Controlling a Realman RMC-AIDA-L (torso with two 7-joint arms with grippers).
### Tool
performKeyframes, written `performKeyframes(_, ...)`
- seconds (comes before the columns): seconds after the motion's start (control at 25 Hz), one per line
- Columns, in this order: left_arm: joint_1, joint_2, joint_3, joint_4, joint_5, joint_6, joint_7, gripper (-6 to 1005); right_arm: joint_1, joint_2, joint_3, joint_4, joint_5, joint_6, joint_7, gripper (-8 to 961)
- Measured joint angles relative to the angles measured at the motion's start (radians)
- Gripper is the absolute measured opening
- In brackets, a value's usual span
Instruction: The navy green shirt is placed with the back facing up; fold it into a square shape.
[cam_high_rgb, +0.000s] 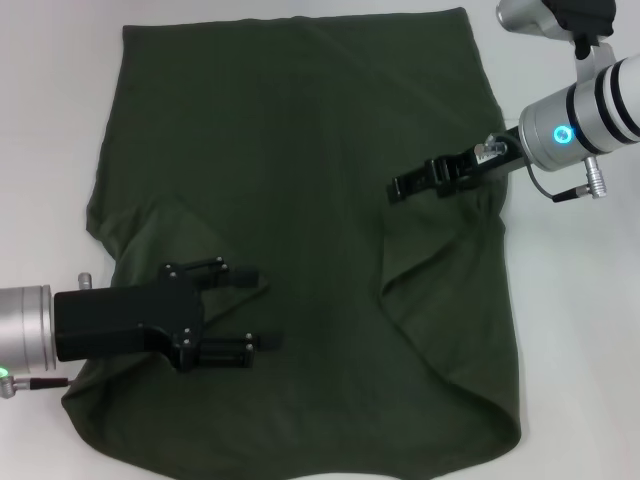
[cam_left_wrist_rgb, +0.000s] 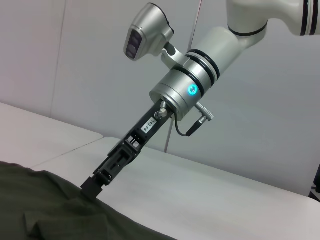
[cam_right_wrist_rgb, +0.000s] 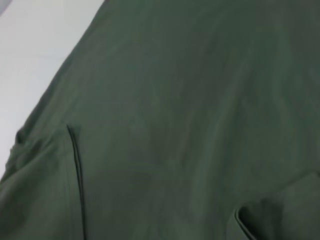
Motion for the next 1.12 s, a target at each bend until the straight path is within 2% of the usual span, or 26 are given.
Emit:
performKeyframes(0.28, 0.005, -0.003, 0.001, 0.000, 0.000, 0.000, 0.003, 880, -0.002, -0.007, -0.035, 0.002, -0.016, 0.000, 0.000, 892)
performKeyframes(0.64, 0.008, -0.006, 0.001, -0.003, 0.000, 0.001, 0.004, 880, -0.009, 0.025, -0.067, 0.003, -0.051, 0.050, -0.020, 891)
performKeyframes(1.12, 0.009, -0.011, 0.003, -0.003, 0.001, 0.000, 0.007, 879, -0.011, 0.030, -0.083, 0.010, -0.091, 0.092, -0.035, 891)
